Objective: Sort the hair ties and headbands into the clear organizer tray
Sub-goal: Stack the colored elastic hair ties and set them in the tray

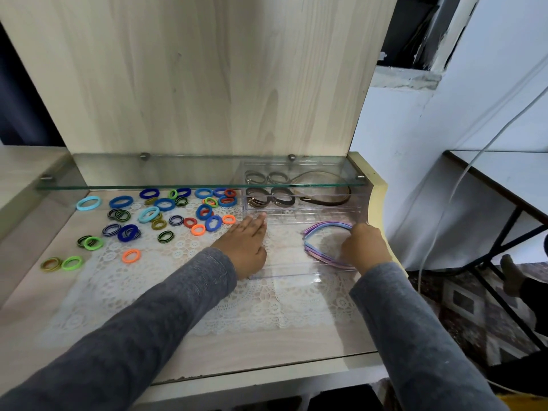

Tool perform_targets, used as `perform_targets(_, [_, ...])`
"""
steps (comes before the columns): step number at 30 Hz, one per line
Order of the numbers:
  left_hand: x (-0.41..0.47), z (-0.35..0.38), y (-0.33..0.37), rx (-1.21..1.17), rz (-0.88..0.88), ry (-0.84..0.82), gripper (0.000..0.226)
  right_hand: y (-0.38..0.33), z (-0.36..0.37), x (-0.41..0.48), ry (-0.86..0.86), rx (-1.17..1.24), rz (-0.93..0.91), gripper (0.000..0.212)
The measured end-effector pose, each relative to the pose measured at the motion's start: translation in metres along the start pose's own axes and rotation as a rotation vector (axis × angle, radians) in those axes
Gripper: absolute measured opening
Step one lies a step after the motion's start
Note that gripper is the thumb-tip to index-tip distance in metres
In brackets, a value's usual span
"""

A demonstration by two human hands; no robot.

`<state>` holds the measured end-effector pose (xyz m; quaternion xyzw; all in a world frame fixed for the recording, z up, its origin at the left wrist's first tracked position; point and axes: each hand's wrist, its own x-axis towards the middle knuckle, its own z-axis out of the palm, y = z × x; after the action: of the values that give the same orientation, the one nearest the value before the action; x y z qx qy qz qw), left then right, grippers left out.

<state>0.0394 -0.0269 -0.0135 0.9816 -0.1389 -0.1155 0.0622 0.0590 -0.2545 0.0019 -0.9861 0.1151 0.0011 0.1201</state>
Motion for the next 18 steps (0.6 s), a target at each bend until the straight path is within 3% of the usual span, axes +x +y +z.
perform_targets(7, [0.0,0.001,-0.002,-0.207,0.027,0.037,0.054,-0.017,0.005,-0.007,-0.024,-0.021,-0.01,0.036])
perform_targets(10, [-0.008,0.003,-0.003,-0.441,0.016,0.21,0.049,-0.031,0.009,-0.014,-0.014,-0.031,-0.1,0.039])
perform_targets(13, [-0.021,0.007,-0.01,-0.482,-0.06,0.429,0.041,-0.049,0.02,-0.025,0.166,0.1,-0.235,0.034])
perform_targets(18, [-0.042,0.021,-0.036,-0.261,-0.292,0.661,0.043,-0.1,0.04,-0.051,0.461,0.371,-0.508,0.026])
